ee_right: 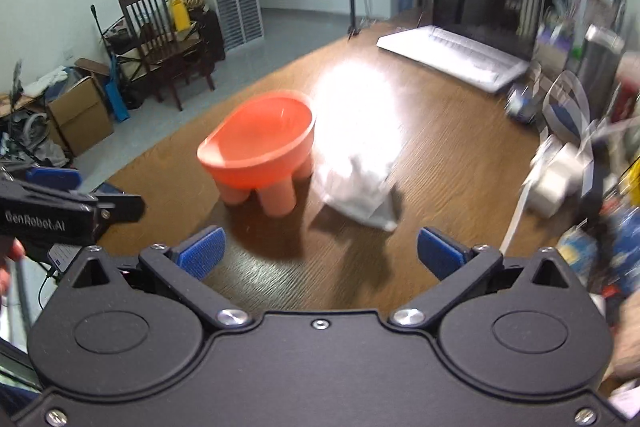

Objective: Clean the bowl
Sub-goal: 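Move both tools toward the orange bowl and white tissue on the table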

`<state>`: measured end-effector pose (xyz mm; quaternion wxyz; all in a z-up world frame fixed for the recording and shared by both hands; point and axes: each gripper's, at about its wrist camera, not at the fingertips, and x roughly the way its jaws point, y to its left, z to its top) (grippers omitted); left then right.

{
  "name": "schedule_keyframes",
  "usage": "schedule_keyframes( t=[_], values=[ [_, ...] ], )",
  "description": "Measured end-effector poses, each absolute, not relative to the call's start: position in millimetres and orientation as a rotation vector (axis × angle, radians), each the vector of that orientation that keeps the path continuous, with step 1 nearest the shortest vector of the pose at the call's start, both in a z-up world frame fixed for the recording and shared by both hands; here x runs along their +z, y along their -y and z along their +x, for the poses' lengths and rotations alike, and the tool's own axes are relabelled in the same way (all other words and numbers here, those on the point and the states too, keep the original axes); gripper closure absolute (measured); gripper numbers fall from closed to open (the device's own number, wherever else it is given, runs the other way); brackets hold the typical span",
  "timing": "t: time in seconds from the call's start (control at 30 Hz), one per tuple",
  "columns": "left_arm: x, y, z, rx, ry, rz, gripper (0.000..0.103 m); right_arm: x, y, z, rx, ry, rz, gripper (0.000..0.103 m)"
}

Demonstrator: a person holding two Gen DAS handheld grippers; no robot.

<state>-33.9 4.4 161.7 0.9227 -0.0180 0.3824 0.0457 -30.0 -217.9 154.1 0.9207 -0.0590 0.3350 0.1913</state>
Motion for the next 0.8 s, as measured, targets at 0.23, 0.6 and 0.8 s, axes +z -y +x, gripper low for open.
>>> schedule_keyframes(
  t=[0.23, 0.6, 0.8],
  values=[
    [198.5, 3.5, -43.7, 0.050, -0.783, -0.019, 0.000, 217.9, 230.2, -51.5, 0.392, -0.625, -0.060, 0.000],
    [201.2, 7.0, -53.6, 0.001, -0.909, -0.079, 0.000, 245.2, 225.7, -74.8, 0.432, -0.669, -0.021, 0.000],
    [191.0, 6.0, -53.4, -0.006, -0.949, -0.060, 0.000, 236.8, 212.1, -73.5, 0.476, -0.784, -0.036, 0.000]
  ],
)
